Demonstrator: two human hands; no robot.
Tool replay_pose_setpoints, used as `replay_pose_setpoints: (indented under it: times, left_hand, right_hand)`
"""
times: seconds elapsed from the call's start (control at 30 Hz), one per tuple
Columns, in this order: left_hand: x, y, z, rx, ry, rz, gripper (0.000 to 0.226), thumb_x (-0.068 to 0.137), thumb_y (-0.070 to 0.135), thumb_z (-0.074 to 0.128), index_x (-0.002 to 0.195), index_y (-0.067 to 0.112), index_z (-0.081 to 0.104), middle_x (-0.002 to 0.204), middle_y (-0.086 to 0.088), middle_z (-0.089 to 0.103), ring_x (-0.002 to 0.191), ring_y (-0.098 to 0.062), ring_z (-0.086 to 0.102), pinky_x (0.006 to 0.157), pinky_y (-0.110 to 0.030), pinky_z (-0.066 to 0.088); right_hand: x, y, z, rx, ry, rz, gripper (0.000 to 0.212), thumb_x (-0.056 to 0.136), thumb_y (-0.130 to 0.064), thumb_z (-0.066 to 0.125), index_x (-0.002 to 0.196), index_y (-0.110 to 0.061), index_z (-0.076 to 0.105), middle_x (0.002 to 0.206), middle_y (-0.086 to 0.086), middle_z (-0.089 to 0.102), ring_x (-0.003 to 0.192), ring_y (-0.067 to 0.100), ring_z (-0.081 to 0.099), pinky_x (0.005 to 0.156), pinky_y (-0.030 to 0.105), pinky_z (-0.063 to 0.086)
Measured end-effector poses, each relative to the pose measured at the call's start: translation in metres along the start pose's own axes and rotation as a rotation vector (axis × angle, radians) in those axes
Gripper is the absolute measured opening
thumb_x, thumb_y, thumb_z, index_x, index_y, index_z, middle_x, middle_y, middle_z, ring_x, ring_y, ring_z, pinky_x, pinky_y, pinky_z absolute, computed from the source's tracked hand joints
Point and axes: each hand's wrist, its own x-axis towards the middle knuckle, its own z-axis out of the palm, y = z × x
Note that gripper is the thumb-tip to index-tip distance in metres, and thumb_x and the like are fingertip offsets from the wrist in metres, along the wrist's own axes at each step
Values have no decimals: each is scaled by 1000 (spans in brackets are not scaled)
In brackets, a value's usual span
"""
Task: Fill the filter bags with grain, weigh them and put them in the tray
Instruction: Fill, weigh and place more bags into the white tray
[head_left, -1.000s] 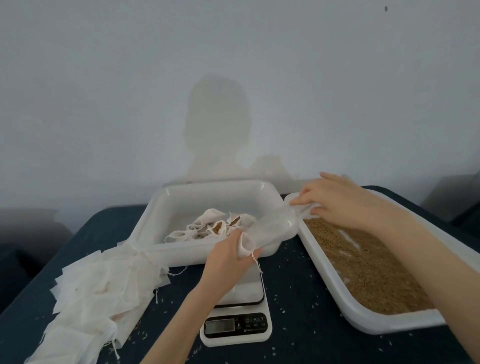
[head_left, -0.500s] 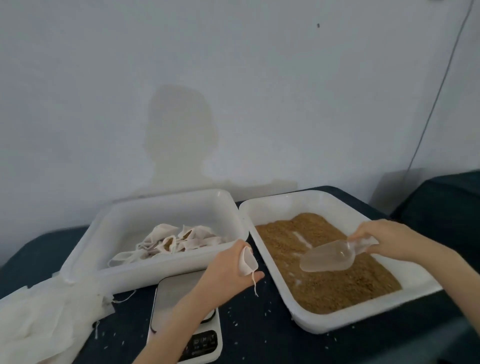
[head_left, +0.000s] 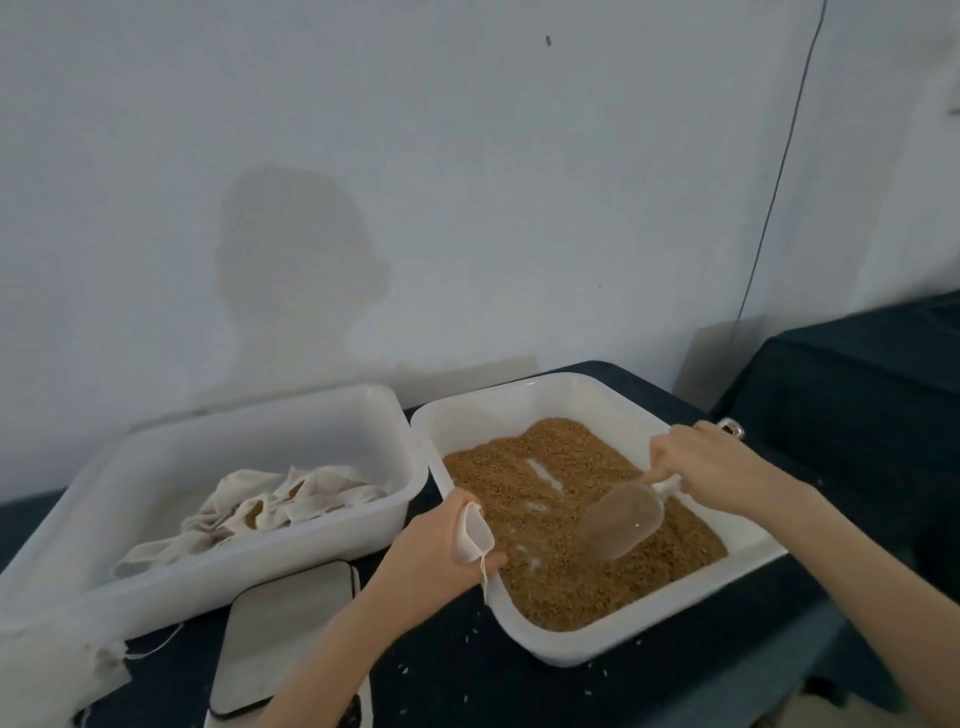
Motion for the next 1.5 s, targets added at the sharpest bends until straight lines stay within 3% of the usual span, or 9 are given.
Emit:
replay_pose_setpoints:
  times: [0.07, 0.13, 0.33, 0.43, 0.6, 1.0, 1.17, 1.33, 1.5]
  left_hand:
    - [-1, -1, 0, -8, -3, -2, 42, 75, 54, 68, 101, 43, 38, 90, 20, 57, 81, 3, 57, 68, -15, 47]
    - [-4, -2, -3, -11, -3, 1, 43, 76, 54, 68, 106, 39, 40, 91, 19, 57, 81, 3, 57, 69, -15, 48]
    - [-12, -7, -14, 0, 31, 8, 38, 77, 50, 69, 102, 37, 42, 88, 16, 56, 76, 3, 55, 64, -13, 44]
    - [-15, -10, -17, -28, 43, -12, 38, 76, 50, 70, 101, 37, 44, 93, 15, 58, 82, 1, 57, 69, -14, 47]
    - [-17, -16, -17, -62, 57, -34, 36, 73, 51, 72, 92, 43, 42, 90, 19, 56, 87, 15, 50, 63, -7, 41]
    - [-28, -32, -41, -137, 90, -123, 40, 75, 47, 71, 103, 41, 44, 92, 13, 59, 81, 0, 58, 62, -10, 41]
    - [-47, -44, -62, -128, 89, -125, 35, 78, 46, 70, 99, 41, 44, 93, 13, 58, 82, 1, 57, 64, -10, 42]
    - [-60, -50, -74, -92, 90, -131, 34, 73, 54, 67, 95, 43, 44, 91, 15, 57, 79, 6, 55, 62, -8, 41]
    - [-69, -57, -81, 24, 87, -183, 42, 70, 59, 67, 96, 45, 37, 90, 19, 53, 80, 2, 52, 62, -14, 37]
  right_hand:
    - [2, -5, 2, 169, -71, 17, 12, 89, -23, 65, 90, -35, 67, 96, -11, 63, 86, 5, 58, 74, 18, 41]
    - [3, -10, 9, 356, -145, 16, 11, 86, -36, 67, 77, -36, 62, 86, -14, 63, 77, 1, 57, 63, 16, 40]
    - [0, -11, 27, 816, -237, -110, 44, 84, -7, 68, 91, -50, 67, 99, -12, 60, 95, 2, 57, 87, 20, 47]
    - [1, -11, 25, 913, -221, -110, 46, 86, -4, 65, 110, -43, 66, 107, -11, 59, 103, 1, 55, 95, 22, 47]
    - [4, -21, 8, 1114, -176, -147, 44, 87, -4, 65, 112, -40, 68, 115, -6, 62, 108, 5, 58, 97, 26, 48]
    - [23, -74, -35, 1142, -61, -264, 51, 84, -11, 69, 110, -54, 65, 107, -23, 64, 100, -5, 58, 85, 10, 46]
    - [34, -98, -51, 1019, 2, -294, 51, 83, -16, 70, 109, -59, 62, 106, -25, 63, 98, 4, 62, 87, 31, 55]
    - [33, -116, -68, 936, 98, -348, 48, 84, -25, 71, 102, -68, 59, 105, -35, 59, 98, -12, 56, 76, 10, 48]
    - [37, -141, -91, 712, 139, -332, 44, 87, -31, 67, 85, -73, 52, 98, -34, 58, 92, -10, 55, 80, 19, 49]
